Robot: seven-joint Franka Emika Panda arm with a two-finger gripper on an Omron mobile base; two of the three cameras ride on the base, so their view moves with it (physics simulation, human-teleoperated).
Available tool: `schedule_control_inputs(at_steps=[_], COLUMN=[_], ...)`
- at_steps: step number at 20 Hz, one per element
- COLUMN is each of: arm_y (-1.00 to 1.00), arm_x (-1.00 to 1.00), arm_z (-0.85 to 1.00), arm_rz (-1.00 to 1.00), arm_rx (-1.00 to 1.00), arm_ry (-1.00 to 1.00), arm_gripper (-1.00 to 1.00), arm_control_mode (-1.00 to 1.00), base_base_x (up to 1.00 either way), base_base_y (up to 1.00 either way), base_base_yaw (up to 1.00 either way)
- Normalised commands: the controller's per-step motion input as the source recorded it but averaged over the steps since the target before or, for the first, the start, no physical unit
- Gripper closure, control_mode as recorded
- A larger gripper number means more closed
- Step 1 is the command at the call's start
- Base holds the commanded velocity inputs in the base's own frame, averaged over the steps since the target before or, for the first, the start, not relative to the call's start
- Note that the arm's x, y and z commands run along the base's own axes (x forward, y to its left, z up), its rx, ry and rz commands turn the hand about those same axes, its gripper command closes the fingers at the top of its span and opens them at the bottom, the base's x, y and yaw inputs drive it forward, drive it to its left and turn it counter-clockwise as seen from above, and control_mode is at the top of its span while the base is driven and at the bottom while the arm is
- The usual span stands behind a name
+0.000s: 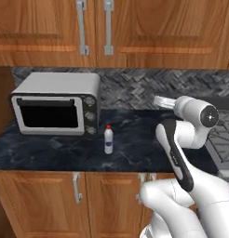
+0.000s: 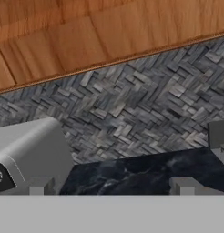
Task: Take the bottled waters from the counter and place them in the freezer to freeze. Close the freezer door after placing the bottles.
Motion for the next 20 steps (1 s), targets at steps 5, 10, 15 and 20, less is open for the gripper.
schedule_control_inputs(at_steps=[5,10,15,20], arm_y=[0.0,0.0,0.0,0.0], arm_x=[0.0,0.0,0.0,0.0], arm_z=[0.0,0.0,0.0,0.0], arm_rz=[0.0,0.0,0.0,0.0], arm_rx=[0.0,0.0,0.0,0.0], arm_ry=[0.0,0.0,0.0,0.0], arm_gripper=[-1.0,-1.0,-1.0,-1.0], arm_control_mode=[1.0,1.0,1.0,1.0], base_base_x=[0.4,0.64,0.41,-0.05], base_base_y=[0.14,0.0,0.15,0.89], base_base_yaw=[-0.07,-0.33,-0.13,0.01])
